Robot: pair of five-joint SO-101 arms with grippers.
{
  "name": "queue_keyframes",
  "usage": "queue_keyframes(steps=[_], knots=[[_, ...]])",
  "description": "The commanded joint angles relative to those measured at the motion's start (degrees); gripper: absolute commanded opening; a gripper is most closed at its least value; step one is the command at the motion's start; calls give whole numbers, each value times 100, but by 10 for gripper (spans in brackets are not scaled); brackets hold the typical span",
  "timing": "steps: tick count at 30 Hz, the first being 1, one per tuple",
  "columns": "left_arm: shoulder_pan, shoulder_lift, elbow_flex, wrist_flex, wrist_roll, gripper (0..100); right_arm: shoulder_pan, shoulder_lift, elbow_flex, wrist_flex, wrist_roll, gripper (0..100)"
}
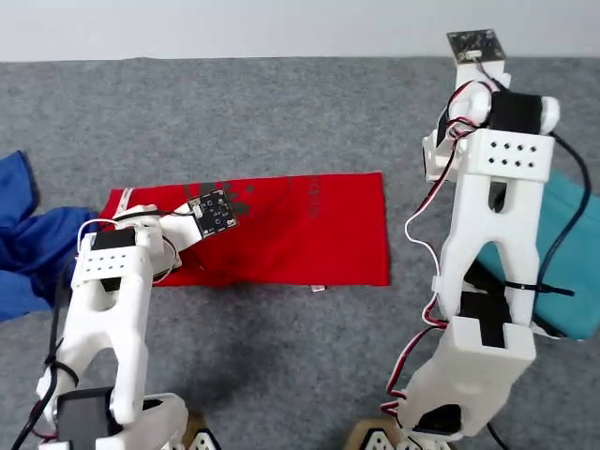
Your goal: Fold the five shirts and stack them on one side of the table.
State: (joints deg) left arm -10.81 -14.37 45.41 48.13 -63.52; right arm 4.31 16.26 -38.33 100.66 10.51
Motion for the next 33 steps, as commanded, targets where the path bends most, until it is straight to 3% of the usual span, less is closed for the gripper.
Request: queue_keyframes(steps=[1, 5, 9, 20, 33], knots=[[9, 53, -40, -158, 70, 153, 66, -356, -18, 242, -26, 143], [-176, 492, -163, -598, 105, 152, 66, -347, -18, 242, -26, 143], [-378, 1037, -875, -475, 607, 153, 57, -321, -18, 242, -26, 143], [-229, 2479, -3310, 1380, 958, 152, 48, -312, -9, 242, -26, 143], [-123, 2022, -3503, 2980, 440, 154, 57, -330, -9, 242, -26, 143]])
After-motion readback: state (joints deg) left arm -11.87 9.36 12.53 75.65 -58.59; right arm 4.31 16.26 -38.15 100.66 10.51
